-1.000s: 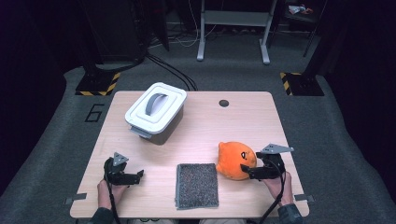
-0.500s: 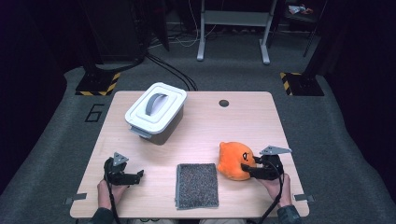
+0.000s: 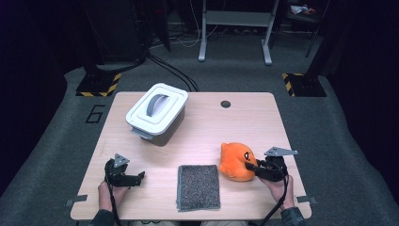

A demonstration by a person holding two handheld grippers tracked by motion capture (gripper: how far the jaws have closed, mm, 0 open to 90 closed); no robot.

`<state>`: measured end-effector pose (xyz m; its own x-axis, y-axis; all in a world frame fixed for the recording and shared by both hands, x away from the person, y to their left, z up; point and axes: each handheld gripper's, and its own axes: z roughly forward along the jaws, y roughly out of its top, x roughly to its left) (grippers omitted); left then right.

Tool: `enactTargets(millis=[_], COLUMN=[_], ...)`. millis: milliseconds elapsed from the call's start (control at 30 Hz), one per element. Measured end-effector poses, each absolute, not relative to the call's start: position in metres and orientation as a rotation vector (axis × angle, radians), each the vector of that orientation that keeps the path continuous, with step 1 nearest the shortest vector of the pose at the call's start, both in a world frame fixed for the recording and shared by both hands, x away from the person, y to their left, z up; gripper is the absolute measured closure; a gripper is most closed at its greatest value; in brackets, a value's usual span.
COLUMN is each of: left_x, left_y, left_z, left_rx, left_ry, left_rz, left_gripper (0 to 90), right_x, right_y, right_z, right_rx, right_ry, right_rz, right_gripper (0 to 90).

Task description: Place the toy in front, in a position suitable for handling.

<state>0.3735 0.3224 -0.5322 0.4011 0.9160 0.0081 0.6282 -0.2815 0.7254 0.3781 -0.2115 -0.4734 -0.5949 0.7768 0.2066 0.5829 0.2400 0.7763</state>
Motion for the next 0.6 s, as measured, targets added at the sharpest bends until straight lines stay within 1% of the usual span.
enactTargets(millis=[167, 600], left_x=[0.373, 0.373], left_y=[0.322, 0.322], left_z=[-0.532, -0.532], left_rx=[2.015, 2.016], left_ry=[1.313, 1.313], left_rz=[0.573, 0.573], left_gripper=[0.1, 0.1], right_x=[0.378, 0.386], right_y=[-0.211, -0.209], right_z=[-0.469, -0.453], right_rx=[1.254, 1.23], right_ry=[2.267, 2.197], right_rz=[1.295, 1.32], right_gripper=[69.0, 69.0])
